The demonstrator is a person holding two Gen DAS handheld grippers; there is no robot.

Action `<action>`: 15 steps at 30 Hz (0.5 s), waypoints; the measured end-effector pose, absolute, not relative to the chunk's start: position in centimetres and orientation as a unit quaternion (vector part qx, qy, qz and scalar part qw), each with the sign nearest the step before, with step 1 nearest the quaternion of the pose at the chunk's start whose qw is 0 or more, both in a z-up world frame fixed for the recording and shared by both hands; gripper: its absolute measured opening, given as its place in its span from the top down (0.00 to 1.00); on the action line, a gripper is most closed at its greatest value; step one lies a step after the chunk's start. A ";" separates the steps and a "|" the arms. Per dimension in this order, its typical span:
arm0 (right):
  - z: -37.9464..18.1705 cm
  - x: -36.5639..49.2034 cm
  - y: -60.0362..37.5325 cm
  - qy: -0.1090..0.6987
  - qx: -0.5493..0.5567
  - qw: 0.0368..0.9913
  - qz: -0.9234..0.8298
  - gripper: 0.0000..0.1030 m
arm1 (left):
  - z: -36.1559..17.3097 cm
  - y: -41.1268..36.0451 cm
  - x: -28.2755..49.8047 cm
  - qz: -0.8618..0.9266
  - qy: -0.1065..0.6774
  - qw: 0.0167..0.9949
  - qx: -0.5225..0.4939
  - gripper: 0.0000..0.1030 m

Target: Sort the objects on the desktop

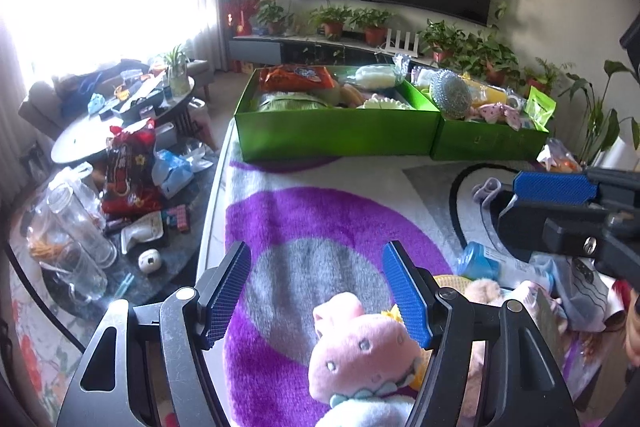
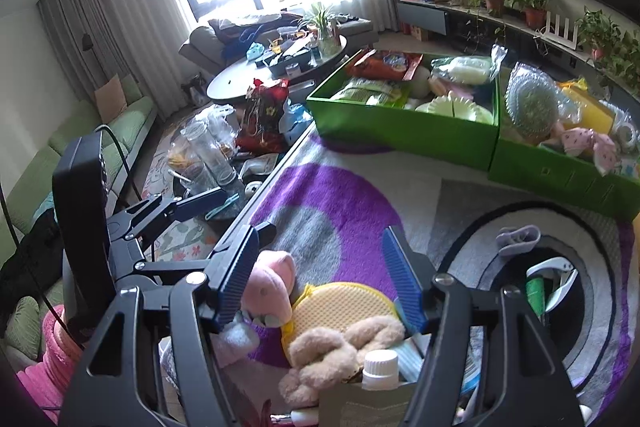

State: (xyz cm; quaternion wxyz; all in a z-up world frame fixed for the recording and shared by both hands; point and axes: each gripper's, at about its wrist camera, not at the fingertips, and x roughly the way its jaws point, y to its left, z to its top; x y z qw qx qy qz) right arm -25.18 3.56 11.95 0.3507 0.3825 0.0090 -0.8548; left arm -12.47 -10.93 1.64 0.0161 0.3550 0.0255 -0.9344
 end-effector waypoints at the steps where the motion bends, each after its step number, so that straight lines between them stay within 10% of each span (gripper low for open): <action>1: 11.8 -25.0 3.5 0.011 0.384 0.354 -0.853 0.38 | 1.6 -11.0 -12.3 -0.934 0.029 0.016 0.356 0.33; 15: 8.5 -23.1 0.9 0.054 0.418 0.403 -0.812 0.61 | 0.4 -11.9 -8.8 -0.931 0.041 0.002 0.362 0.33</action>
